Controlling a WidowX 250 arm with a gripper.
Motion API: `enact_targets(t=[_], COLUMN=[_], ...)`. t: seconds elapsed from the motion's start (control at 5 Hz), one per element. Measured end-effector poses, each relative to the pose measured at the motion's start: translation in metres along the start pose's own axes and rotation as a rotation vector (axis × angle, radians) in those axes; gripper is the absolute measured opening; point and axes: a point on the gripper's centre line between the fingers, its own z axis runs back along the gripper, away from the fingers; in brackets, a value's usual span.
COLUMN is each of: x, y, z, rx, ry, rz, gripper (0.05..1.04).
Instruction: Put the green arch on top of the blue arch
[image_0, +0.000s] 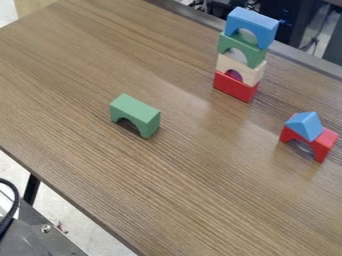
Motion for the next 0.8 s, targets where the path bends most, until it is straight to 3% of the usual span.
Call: enact_targets(t=[0.8], x=[-0.0013], y=[-0.0040], z=[-0.0154], rx=[0.028], ry=[0.004], rz=[0.011], gripper=[0.560])
